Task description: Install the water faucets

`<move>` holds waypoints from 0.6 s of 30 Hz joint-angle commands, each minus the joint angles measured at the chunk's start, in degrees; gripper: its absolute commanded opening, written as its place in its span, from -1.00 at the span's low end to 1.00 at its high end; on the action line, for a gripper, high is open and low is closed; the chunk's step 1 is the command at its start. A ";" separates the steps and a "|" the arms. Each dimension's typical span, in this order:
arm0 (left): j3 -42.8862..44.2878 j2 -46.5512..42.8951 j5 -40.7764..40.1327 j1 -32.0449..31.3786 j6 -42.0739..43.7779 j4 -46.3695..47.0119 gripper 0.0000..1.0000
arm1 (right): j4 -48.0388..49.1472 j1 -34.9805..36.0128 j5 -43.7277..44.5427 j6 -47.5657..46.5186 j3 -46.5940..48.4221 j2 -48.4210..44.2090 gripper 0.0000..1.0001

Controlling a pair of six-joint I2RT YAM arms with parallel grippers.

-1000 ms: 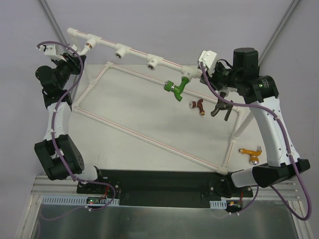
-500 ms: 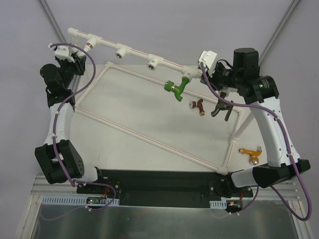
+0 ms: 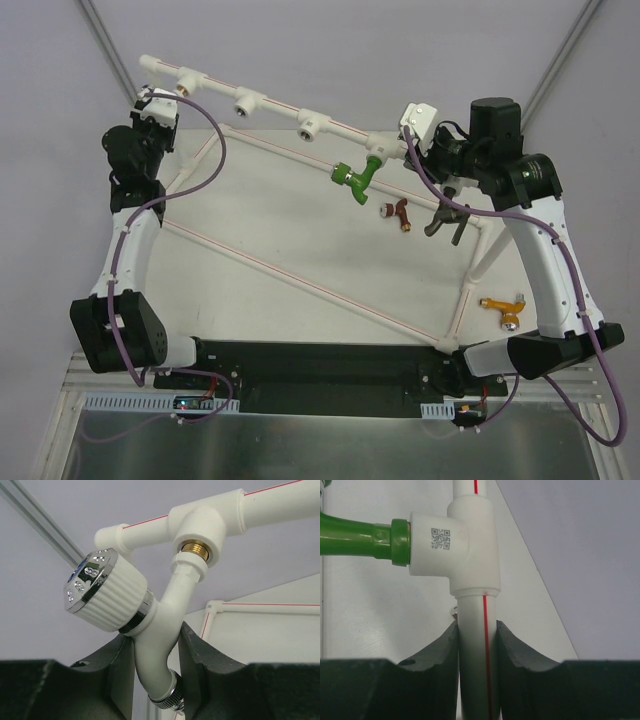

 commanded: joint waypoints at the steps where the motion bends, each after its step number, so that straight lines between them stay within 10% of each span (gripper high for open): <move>1: -2.23 -0.19 6.52 -6.55 14.04 -4.34 -1.00 | 0.90 1.45 -2.34 1.25 -0.15 -2.01 -0.97; 18: -10.31 -0.54 -5.70 -12.70 25.56 7.69 -1.00 | 1.78 1.54 -2.34 1.34 -0.67 -2.62 -0.96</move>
